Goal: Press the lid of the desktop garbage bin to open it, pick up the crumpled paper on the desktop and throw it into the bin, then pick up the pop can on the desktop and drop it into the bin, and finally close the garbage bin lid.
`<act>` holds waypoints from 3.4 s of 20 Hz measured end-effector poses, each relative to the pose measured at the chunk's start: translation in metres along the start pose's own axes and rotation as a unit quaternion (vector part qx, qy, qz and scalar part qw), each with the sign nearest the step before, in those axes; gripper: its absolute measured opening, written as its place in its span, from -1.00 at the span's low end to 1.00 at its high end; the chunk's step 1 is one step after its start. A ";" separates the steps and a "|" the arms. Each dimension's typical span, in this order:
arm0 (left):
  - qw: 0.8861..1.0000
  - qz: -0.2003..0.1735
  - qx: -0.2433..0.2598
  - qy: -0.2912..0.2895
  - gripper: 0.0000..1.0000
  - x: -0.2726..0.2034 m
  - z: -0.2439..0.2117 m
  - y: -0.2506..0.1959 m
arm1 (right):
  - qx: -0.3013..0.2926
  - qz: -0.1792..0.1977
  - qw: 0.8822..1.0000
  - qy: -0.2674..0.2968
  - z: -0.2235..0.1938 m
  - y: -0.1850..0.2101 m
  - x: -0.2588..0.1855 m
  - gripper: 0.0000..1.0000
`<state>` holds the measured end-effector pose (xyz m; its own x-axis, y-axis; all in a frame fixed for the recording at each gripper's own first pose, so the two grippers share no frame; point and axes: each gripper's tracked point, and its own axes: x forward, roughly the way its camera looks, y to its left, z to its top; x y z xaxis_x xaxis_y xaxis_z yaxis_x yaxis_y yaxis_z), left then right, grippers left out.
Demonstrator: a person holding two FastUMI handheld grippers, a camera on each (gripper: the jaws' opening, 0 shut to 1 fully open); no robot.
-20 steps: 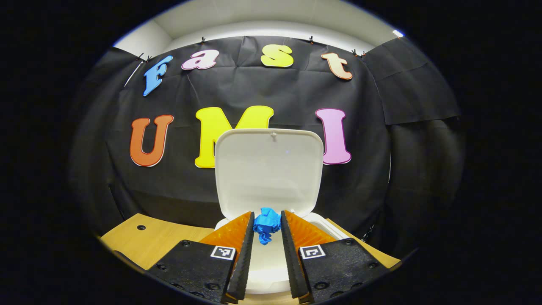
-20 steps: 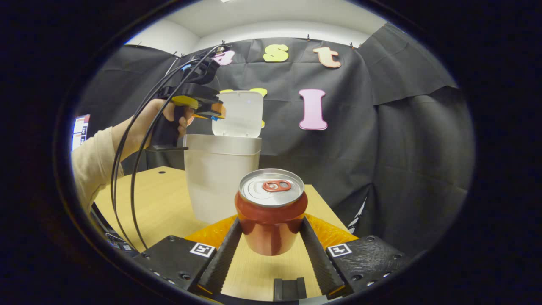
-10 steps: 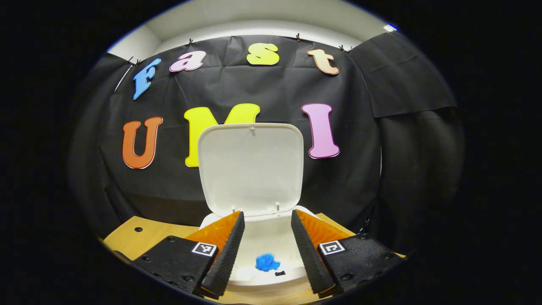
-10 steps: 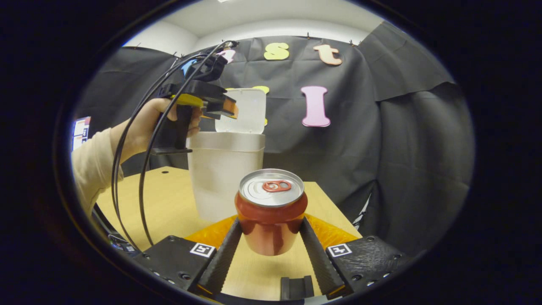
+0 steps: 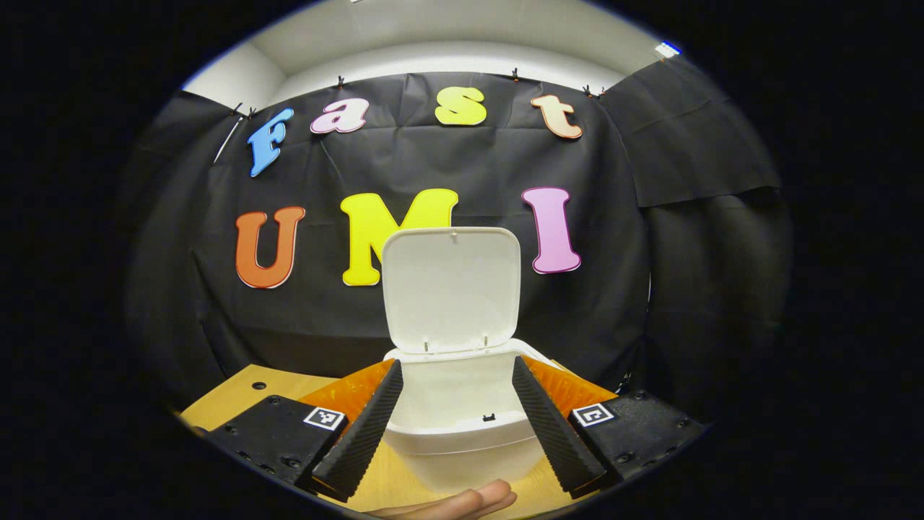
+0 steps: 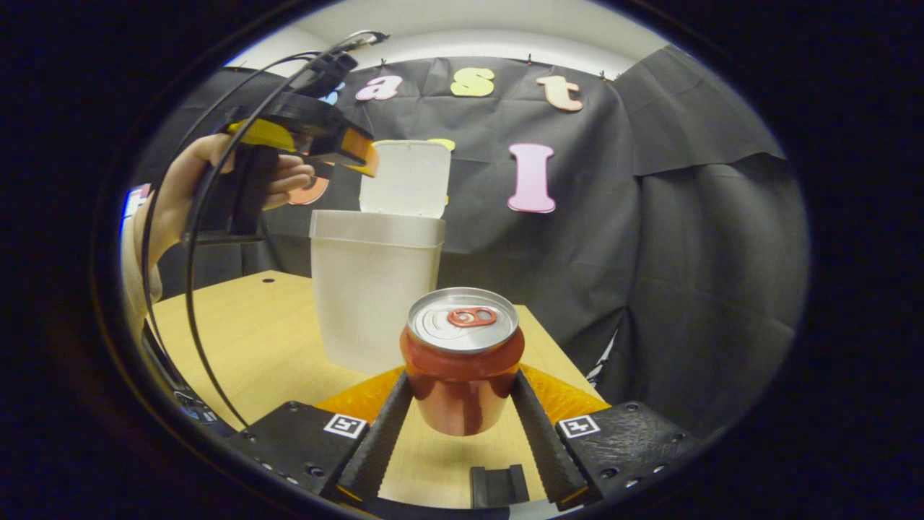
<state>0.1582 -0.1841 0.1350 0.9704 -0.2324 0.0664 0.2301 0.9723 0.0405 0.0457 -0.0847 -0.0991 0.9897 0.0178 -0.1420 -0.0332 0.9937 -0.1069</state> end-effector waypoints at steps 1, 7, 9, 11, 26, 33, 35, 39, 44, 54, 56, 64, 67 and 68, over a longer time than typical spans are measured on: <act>1.000 0.008 0.006 -0.005 0.97 -0.011 0.004 0.008 | 0.003 -0.005 1.000 -0.001 0.001 -0.001 -0.001 0.63; 0.998 0.051 0.015 -0.029 0.96 -0.078 0.006 0.054 | -0.004 -0.003 1.000 -0.005 0.005 0.003 -0.007 0.63; 0.998 0.059 0.011 -0.029 0.97 -0.096 -0.007 0.068 | -0.003 0.006 1.000 -0.003 0.007 0.008 -0.011 0.63; 0.997 0.070 0.002 -0.028 0.96 -0.113 -0.023 0.086 | 0.002 0.019 1.000 -0.009 0.013 0.015 -0.014 0.62; 0.992 0.110 -0.001 0.058 0.97 -0.174 -0.137 0.126 | -0.015 0.017 0.999 -0.041 0.091 0.039 -0.025 0.62; 0.994 0.099 -0.011 0.049 0.98 -0.179 -0.127 0.128 | 0.000 0.037 0.995 -0.089 0.182 0.075 -0.021 0.62; 0.994 0.104 -0.014 0.043 0.98 -0.181 -0.123 0.137 | 0.005 0.047 0.995 -0.091 0.205 0.087 -0.015 0.61; 0.992 0.113 -0.026 0.045 0.98 -0.184 -0.123 0.149 | 0.014 0.061 0.995 -0.080 0.241 0.103 0.007 0.60; 0.991 0.118 -0.026 0.048 0.98 -0.186 -0.125 0.155 | -0.018 0.061 0.996 -0.064 0.261 0.131 0.060 0.60; 0.994 0.091 -0.042 0.041 0.98 -0.189 -0.119 0.150 | 0.024 0.060 0.998 0.010 0.268 0.172 0.182 0.60; 0.993 0.106 -0.041 0.036 0.97 -0.190 -0.118 0.163 | 0.043 0.066 0.996 0.029 0.266 0.174 0.200 0.60; 0.990 0.116 -0.049 0.056 0.98 -0.186 -0.130 0.176 | 0.051 0.060 0.993 0.091 0.241 0.168 0.236 0.61; 0.990 0.115 -0.054 0.061 0.98 -0.186 -0.134 0.176 | 0.070 0.076 0.988 0.115 0.231 0.174 0.235 0.63; 0.990 0.111 -0.054 0.061 0.99 -0.186 -0.134 0.174 | 0.072 0.076 0.988 0.115 0.232 0.173 0.235 0.63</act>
<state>0.0278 0.0315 -0.0036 0.9981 -0.0135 -0.0603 0.0093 0.9975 -0.0695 0.3044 0.1173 0.0770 0.9161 0.1594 -0.3679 -0.1428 0.9871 0.0723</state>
